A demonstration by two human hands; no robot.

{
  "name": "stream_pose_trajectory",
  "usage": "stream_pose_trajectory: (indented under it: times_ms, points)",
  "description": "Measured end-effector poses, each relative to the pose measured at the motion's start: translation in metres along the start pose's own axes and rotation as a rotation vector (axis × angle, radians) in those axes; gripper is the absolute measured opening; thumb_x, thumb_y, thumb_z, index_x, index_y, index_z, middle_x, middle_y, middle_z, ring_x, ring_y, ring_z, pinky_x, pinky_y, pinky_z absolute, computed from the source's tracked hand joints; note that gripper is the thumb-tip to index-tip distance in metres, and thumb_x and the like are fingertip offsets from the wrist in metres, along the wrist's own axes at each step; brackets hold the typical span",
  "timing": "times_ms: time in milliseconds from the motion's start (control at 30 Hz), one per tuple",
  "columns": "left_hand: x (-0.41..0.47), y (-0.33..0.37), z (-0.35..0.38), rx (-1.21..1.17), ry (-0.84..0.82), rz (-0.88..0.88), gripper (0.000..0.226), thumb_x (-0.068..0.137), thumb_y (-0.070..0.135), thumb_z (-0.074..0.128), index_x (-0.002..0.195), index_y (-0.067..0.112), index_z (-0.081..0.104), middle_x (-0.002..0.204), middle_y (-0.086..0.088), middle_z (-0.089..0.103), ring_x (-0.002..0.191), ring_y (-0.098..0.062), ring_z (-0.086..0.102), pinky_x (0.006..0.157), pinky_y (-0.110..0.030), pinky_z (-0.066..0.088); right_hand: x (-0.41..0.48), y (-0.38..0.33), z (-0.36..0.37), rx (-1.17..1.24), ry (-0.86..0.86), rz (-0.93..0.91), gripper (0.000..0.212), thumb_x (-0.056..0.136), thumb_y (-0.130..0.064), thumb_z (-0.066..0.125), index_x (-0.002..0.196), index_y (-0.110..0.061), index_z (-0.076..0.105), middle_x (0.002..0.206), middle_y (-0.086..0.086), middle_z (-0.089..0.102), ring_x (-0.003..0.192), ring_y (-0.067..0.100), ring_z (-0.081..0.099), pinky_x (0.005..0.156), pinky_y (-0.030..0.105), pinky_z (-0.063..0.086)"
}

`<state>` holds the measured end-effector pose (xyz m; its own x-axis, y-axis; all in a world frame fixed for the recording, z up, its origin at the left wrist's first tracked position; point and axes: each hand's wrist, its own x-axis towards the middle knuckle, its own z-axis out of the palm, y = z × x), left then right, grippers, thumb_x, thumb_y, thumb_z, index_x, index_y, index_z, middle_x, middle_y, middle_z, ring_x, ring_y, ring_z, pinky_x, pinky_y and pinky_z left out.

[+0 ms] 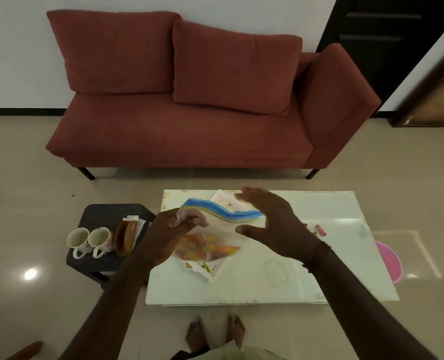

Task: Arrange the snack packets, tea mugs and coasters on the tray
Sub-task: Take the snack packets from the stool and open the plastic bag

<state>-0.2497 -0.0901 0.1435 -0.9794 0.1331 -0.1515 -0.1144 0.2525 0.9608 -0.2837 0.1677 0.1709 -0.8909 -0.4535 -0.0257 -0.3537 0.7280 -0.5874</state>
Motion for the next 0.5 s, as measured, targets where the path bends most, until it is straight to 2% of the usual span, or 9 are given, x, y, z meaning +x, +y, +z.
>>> stream_pose_trajectory:
  times_ms: [67,133,167,233,300,333,400,467,500]
  points:
    - [-0.001,0.000,-0.002,0.018,0.012,0.003,0.017,0.096,0.013,0.053,0.095,0.010,0.070,0.092,0.008,0.074,0.094,-0.005,0.066,0.079,-0.010,0.048,0.007,-0.004,0.011,-0.036,-0.040,0.045,0.040,0.086,-0.044,0.071,0.124,-0.034,0.065,0.134,-0.015,0.061,0.121,0.008,0.053,0.109,0.033,0.036]
    - [-0.003,-0.002,-0.002,0.031,0.089,-0.029,0.014,0.095,0.018,0.056,0.097,0.013,0.069,0.089,0.011,0.074,0.093,-0.006,0.066,0.081,-0.016,0.052,0.009,-0.008,0.019,0.006,-0.046,0.121,0.027,0.089,-0.039,0.068,0.112,-0.026,0.073,0.114,-0.005,0.073,0.099,0.014,0.063,0.088,0.032,0.049]
    - [-0.003,-0.005,0.001,0.053,0.181,-0.076,0.015,0.093,0.024,0.058,0.102,0.015,0.066,0.092,0.013,0.072,0.092,-0.007,0.066,0.084,-0.022,0.054,0.009,-0.008,0.024,0.041,-0.041,0.144,0.025,0.090,-0.038,0.067,0.109,-0.024,0.075,0.109,-0.004,0.074,0.093,0.014,0.064,0.080,0.030,0.052]
    - [-0.005,-0.014,0.007,0.132,0.444,-0.210,0.041,0.087,0.038,0.066,0.122,0.019,0.056,0.113,0.008,0.065,0.101,-0.010,0.061,0.087,-0.033,0.055,0.007,-0.010,0.032,0.093,-0.016,0.183,0.023,0.090,-0.038,0.067,0.105,-0.023,0.076,0.101,-0.005,0.075,0.085,0.012,0.064,0.070,0.025,0.051]
    - [-0.008,-0.019,0.016,0.211,0.612,-0.276,0.056,0.082,0.042,0.072,0.127,0.018,0.049,0.121,0.000,0.059,0.104,-0.017,0.061,0.080,-0.034,0.057,0.004,-0.013,0.042,0.137,0.022,0.223,0.018,0.088,-0.038,0.069,0.098,-0.024,0.077,0.091,-0.008,0.075,0.080,0.011,0.065,0.067,0.025,0.051]
    - [-0.010,-0.018,0.022,0.202,0.603,-0.307,0.051,0.083,0.041,0.071,0.124,0.018,0.051,0.117,-0.001,0.060,0.099,-0.017,0.064,0.073,-0.029,0.057,0.002,-0.015,0.048,0.171,0.031,0.244,0.016,0.088,-0.037,0.070,0.095,-0.024,0.077,0.086,-0.009,0.075,0.079,0.011,0.066,0.068,0.027,0.052]
    - [-0.014,-0.016,0.039,0.041,0.428,-0.409,0.032,0.090,0.035,0.064,0.115,0.016,0.060,0.108,0.000,0.068,0.086,-0.013,0.067,0.065,-0.023,0.054,0.000,-0.019,0.059,0.235,0.021,0.289,0.013,0.087,-0.033,0.071,0.091,-0.023,0.077,0.080,-0.009,0.075,0.077,0.009,0.067,0.070,0.029,0.054]
    - [-0.017,-0.012,0.056,-0.126,0.271,-0.506,0.019,0.093,0.032,0.060,0.100,0.016,0.068,0.092,-0.002,0.075,0.077,-0.018,0.072,0.072,-0.034,0.060,-0.003,-0.022,0.069,0.281,0.009,0.311,0.012,0.088,-0.030,0.070,0.090,-0.021,0.078,0.073,-0.010,0.073,0.072,0.006,0.067,0.071,0.025,0.052]
    - [-0.019,-0.009,0.064,-0.164,0.243,-0.517,0.017,0.093,0.031,0.059,0.092,0.018,0.069,0.085,-0.002,0.076,0.074,-0.020,0.073,0.077,-0.040,0.060,-0.004,-0.023,0.074,0.295,0.006,0.313,0.012,0.090,-0.028,0.068,0.088,-0.021,0.077,0.071,-0.012,0.071,0.071,0.005,0.065,0.070,0.022,0.050]
